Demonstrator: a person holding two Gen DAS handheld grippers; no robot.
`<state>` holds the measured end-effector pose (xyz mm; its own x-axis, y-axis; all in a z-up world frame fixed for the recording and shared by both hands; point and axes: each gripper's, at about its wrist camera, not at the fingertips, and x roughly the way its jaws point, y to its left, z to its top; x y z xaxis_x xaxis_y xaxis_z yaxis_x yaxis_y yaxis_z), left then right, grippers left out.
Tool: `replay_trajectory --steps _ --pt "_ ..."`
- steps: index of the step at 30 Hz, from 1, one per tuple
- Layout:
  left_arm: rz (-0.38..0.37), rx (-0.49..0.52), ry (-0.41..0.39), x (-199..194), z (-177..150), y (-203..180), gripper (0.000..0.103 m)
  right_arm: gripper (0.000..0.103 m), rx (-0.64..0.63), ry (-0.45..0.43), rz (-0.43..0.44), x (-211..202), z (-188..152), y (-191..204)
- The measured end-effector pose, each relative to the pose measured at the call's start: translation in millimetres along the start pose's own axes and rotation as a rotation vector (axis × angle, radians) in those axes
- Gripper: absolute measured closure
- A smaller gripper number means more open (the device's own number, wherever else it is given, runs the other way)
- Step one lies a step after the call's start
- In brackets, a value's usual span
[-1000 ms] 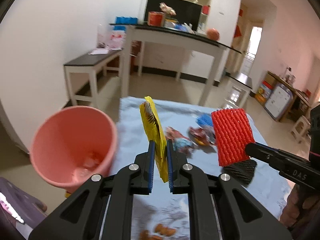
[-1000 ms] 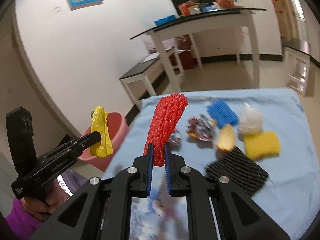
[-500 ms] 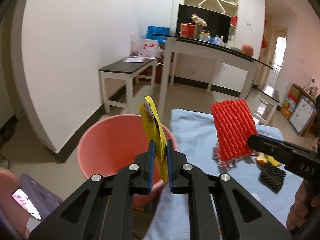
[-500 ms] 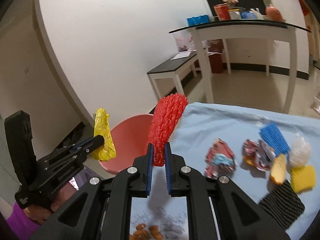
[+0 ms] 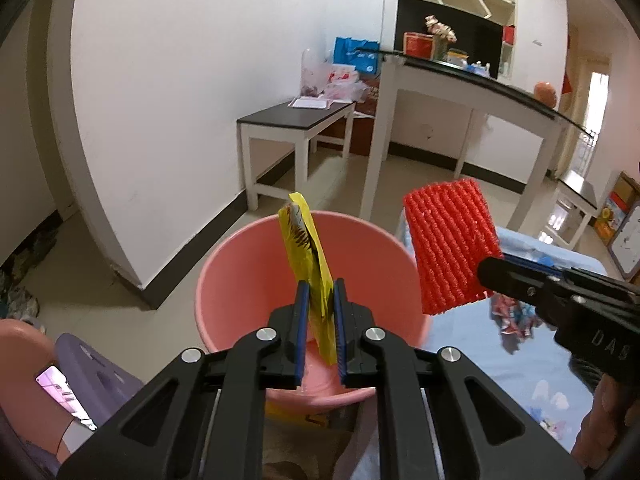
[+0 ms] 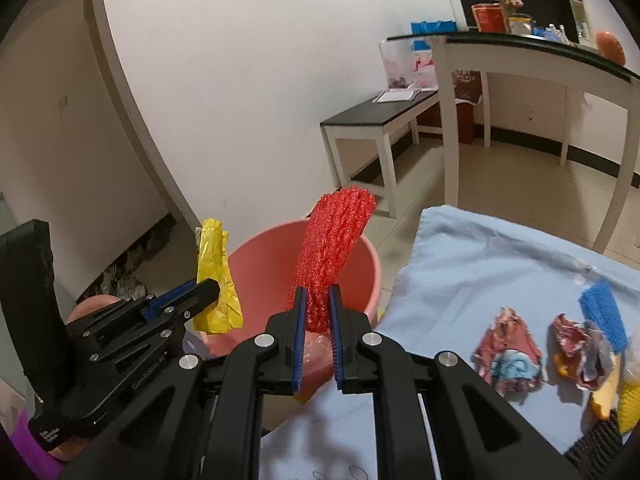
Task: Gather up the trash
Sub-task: 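Carry the yellow bag and red net over the pink bucket and release both, then move both open tools back over the table to the trash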
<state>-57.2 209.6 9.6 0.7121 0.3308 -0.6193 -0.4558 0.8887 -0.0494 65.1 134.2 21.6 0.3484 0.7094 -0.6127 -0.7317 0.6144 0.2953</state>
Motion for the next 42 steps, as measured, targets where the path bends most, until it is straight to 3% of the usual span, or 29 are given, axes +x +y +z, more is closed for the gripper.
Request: replay_trajectory --steps 13,15,17,20,25,42 --pt "0.036 -0.035 0.068 30.0 -4.5 15.6 0.089 0.091 -0.012 0.076 -0.013 41.0 -4.5 3.6" --pt "0.038 -0.04 0.08 33.3 -5.2 16.8 0.086 0.09 -0.016 0.084 -0.012 44.0 -5.3 4.7" --pt "0.034 -0.041 0.09 35.5 -5.6 17.8 0.076 0.089 -0.023 0.089 -0.007 47.2 -6.1 6.1" --pt "0.023 -0.044 0.096 37.5 -5.1 17.4 0.066 0.084 -0.034 0.094 -0.005 51.1 -6.5 6.5" --pt "0.015 -0.058 0.1 37.6 -6.0 19.4 0.061 0.061 -0.04 0.081 -0.002 49.0 -7.6 4.4" --pt "-0.06 -0.086 0.067 11.8 0.1 3.5 0.056 0.053 -0.025 0.021 -0.007 0.0 -17.2 -6.9"
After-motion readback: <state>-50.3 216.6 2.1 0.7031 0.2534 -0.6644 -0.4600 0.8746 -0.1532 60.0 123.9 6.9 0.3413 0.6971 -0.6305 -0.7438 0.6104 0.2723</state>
